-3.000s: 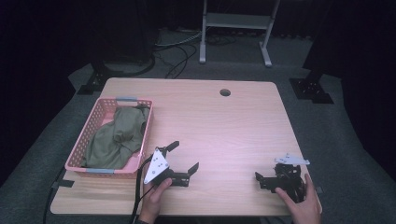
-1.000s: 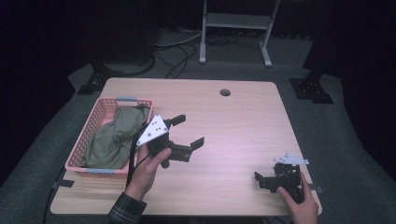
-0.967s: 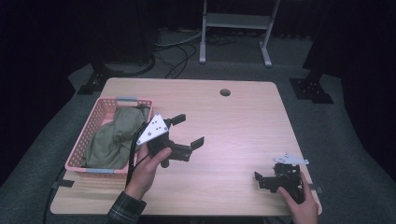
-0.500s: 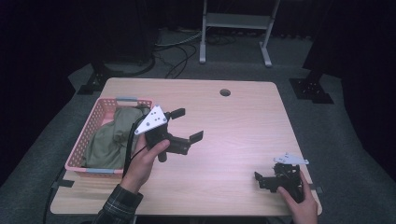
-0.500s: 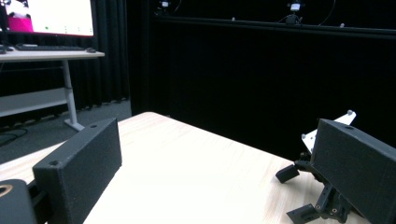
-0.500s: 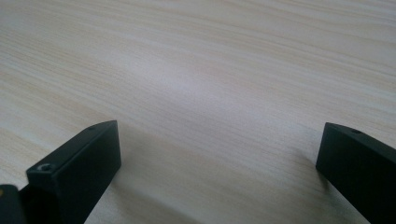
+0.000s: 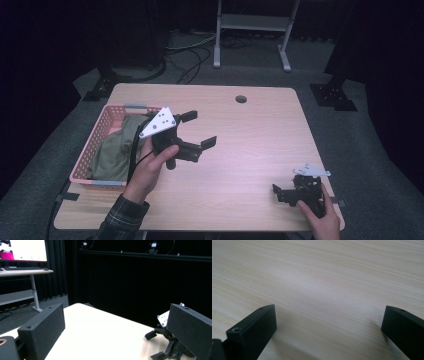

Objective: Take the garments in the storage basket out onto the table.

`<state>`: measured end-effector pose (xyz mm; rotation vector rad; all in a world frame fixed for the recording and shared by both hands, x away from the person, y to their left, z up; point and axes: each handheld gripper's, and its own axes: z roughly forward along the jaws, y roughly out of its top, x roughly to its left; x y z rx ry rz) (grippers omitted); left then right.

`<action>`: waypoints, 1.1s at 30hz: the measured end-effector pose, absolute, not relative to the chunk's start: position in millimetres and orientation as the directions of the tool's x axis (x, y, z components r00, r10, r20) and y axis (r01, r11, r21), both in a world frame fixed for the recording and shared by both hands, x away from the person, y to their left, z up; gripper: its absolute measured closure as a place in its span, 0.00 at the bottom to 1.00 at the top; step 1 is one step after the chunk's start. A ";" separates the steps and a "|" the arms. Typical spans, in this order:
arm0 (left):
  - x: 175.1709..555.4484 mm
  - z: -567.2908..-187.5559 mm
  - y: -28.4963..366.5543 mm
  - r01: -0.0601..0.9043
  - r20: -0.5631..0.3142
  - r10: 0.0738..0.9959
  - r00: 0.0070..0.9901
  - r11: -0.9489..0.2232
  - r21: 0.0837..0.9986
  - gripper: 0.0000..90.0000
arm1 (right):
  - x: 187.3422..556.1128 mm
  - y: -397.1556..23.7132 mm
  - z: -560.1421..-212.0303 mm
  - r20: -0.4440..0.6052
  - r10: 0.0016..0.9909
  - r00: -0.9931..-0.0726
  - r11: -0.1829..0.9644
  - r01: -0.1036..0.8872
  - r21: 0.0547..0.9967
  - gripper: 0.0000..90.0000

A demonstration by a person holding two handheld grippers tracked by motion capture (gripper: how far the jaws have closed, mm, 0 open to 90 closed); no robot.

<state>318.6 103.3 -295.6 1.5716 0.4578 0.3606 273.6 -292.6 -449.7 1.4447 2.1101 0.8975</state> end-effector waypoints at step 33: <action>312.8 -260.6 121.7 0.065 -0.030 0.484 0.874 -0.055 0.996 0.02 | 273.5 -292.6 -449.6 0.011 0.930 -0.366 0.249 0.654 0.714 0.00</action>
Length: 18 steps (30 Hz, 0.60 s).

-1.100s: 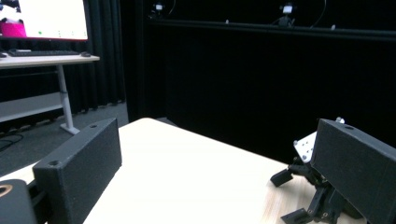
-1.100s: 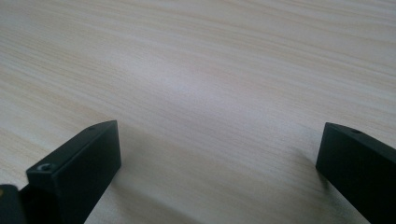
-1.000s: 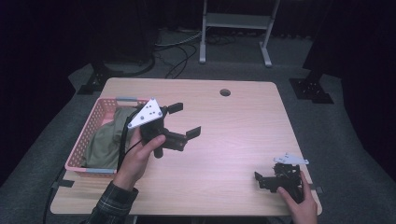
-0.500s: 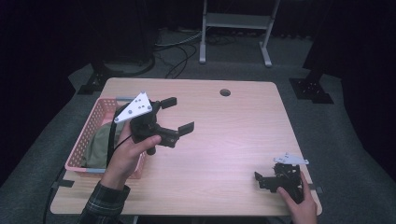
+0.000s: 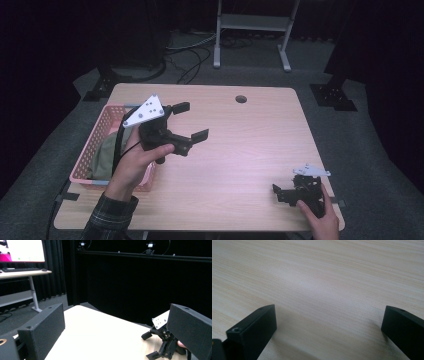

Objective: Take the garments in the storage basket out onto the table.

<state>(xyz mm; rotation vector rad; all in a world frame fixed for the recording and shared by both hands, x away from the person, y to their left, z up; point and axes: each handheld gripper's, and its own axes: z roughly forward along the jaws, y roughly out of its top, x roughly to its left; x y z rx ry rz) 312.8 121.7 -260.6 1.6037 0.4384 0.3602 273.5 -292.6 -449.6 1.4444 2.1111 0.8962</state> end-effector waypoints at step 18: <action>313.4 -255.9 150.4 0.062 -0.029 0.530 0.848 -0.044 0.997 0.02 | 273.6 -292.6 -449.7 0.010 0.930 -0.366 0.249 0.654 0.715 0.00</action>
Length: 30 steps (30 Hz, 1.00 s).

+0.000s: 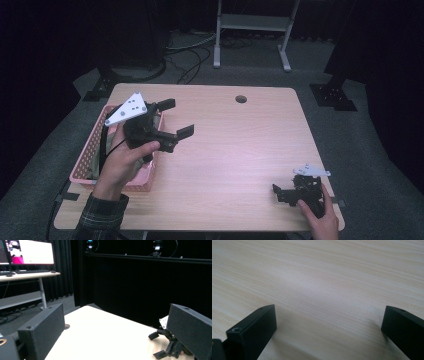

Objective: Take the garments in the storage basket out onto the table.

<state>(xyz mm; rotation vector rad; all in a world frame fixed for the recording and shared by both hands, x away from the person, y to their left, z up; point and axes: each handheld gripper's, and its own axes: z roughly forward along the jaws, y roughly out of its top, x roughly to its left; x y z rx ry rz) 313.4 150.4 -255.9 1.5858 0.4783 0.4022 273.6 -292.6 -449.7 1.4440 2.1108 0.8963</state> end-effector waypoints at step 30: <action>317.5 -251.3 194.3 0.054 -0.028 0.591 0.806 -0.026 0.998 0.02 | 273.8 -292.7 -449.7 0.010 0.931 -0.364 0.248 0.654 0.715 0.00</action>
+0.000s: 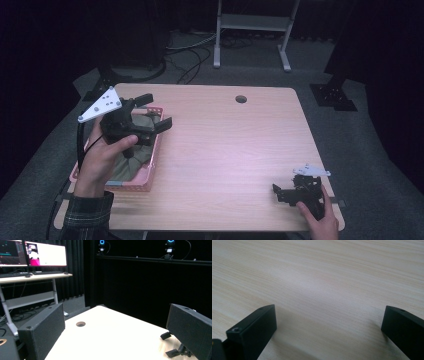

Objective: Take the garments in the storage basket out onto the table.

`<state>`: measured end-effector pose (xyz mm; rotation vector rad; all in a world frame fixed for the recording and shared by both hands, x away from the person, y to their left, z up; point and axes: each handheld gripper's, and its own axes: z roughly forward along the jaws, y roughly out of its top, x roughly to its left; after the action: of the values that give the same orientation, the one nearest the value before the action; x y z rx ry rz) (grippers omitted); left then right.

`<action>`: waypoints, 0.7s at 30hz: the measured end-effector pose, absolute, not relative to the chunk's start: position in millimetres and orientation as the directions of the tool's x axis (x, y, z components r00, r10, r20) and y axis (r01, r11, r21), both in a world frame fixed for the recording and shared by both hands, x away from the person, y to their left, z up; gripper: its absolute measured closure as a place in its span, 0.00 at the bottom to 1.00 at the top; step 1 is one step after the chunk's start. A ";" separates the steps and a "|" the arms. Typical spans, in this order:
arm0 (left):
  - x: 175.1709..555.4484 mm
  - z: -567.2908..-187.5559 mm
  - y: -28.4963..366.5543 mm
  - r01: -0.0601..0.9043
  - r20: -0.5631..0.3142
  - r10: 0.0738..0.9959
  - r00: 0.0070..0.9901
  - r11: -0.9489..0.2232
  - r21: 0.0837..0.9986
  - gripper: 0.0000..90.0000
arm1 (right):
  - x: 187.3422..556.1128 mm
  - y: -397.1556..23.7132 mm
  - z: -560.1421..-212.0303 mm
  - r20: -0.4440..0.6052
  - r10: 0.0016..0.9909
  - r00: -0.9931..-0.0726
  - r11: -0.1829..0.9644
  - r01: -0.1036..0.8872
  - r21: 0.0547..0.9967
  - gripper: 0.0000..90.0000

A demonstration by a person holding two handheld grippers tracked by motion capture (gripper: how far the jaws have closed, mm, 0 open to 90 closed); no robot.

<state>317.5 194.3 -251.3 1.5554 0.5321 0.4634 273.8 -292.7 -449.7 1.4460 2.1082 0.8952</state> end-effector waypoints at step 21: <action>315.5 -246.4 231.4 0.045 -0.033 0.653 0.757 -0.002 0.999 0.02 | 273.8 -292.6 -449.7 0.011 0.931 -0.364 0.247 0.654 0.715 0.00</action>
<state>315.5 231.4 -246.4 1.5157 0.5909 0.5249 273.8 -292.6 -449.7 1.4471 2.1080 0.8957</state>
